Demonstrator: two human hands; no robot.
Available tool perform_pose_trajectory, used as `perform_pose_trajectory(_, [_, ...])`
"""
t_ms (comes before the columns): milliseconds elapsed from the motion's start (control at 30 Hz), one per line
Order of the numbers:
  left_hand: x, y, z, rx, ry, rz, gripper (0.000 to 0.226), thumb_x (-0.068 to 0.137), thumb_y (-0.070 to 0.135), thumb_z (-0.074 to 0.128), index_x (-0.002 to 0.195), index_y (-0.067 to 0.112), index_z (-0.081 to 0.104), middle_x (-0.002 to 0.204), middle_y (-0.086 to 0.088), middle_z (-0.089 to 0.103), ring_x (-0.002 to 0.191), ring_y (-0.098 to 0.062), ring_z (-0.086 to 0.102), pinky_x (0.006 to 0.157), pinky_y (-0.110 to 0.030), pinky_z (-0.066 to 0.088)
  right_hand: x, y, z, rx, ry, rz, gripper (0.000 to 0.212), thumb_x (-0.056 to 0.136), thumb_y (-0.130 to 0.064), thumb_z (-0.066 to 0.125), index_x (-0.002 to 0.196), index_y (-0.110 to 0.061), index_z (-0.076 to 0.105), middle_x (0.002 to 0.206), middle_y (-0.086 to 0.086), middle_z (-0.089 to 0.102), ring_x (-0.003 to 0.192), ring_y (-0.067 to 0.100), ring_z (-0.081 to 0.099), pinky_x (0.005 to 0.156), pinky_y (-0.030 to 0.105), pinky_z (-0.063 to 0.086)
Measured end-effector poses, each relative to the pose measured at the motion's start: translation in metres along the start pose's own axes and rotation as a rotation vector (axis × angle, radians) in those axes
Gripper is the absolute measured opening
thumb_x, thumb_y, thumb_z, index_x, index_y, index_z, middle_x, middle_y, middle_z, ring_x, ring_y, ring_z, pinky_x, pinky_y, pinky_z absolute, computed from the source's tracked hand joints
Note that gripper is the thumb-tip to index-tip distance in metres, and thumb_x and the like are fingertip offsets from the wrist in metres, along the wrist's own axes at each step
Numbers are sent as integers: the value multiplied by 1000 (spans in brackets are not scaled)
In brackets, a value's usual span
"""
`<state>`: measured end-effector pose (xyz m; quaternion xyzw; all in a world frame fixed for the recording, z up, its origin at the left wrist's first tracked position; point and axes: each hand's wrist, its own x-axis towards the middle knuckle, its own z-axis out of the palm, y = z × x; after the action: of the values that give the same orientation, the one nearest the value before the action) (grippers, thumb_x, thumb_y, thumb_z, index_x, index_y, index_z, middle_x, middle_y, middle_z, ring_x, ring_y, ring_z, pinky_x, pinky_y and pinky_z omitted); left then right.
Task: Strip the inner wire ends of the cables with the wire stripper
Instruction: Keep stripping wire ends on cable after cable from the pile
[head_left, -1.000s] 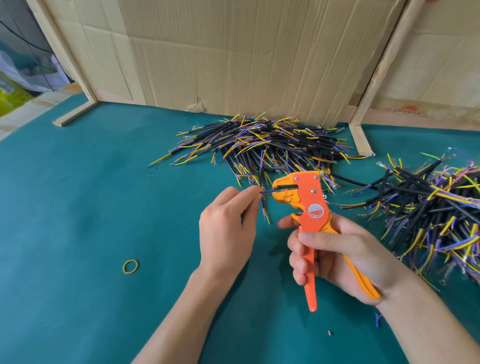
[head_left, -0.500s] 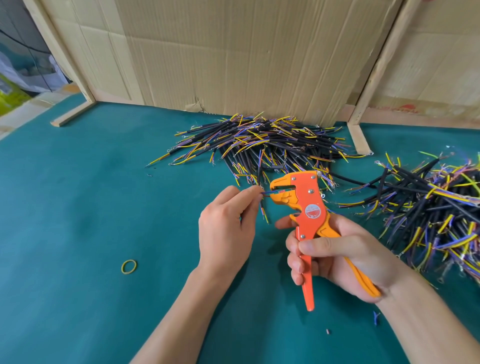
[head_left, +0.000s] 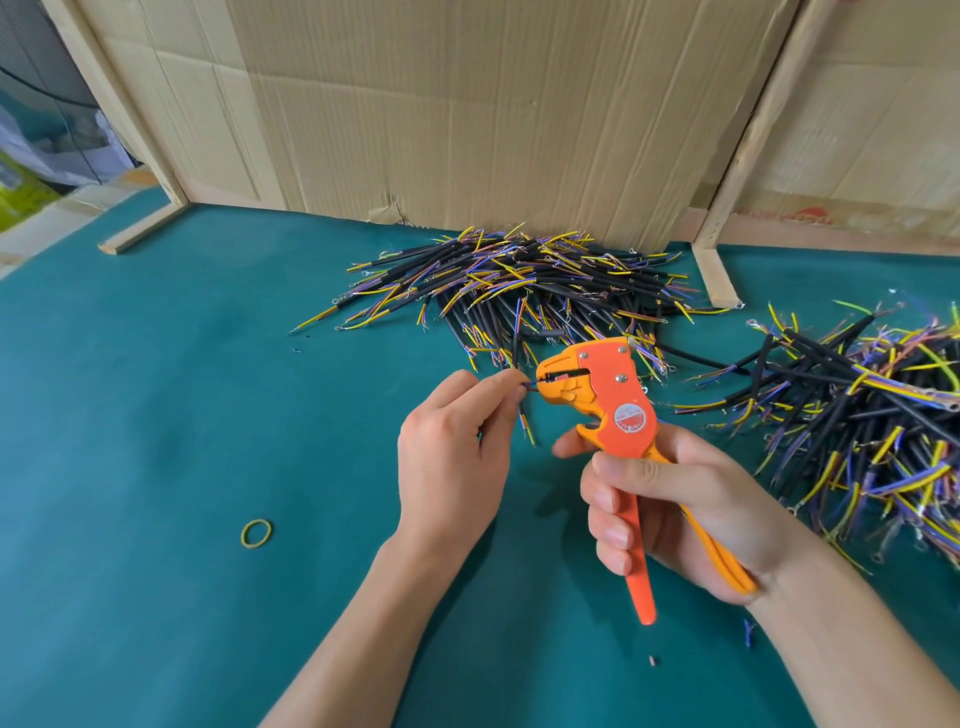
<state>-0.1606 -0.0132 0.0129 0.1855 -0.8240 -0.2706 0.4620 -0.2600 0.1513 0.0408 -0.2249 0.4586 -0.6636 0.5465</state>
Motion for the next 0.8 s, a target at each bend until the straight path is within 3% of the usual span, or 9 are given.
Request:
perform_pose_trajectory(533, [1, -1, -3, -33, 22, -14, 15, 97, 18, 62, 92, 15, 76, 64, -1, 45, 58, -19, 39, 53, -32, 36, 0, 0, -3, 22, -51, -21, 51, 77, -7, 77, 123, 9, 59, 84, 19, 51, 68, 34, 56, 63, 47, 53])
perform_pose_trajectory(667, [1, -1, -2, -34, 14, -10, 15, 96, 18, 62, 94, 15, 77, 64, 0, 45, 59, -17, 40, 54, -32, 37, -1, 0, -2, 8, -83, -21, 59, 73, -9, 86, 123, 9, 60, 85, 19, 52, 69, 35, 56, 64, 47, 53])
perform_pose_trajectory(800, [0, -1, -3, -27, 14, -8, 14, 96, 17, 63, 94, 16, 77, 65, 1, 45, 59, -17, 40, 53, -32, 37, -1, 0, -1, -32, -75, -15, 43, 80, -5, 77, 119, 6, 62, 79, 18, 50, 64, 32, 55, 60, 44, 52])
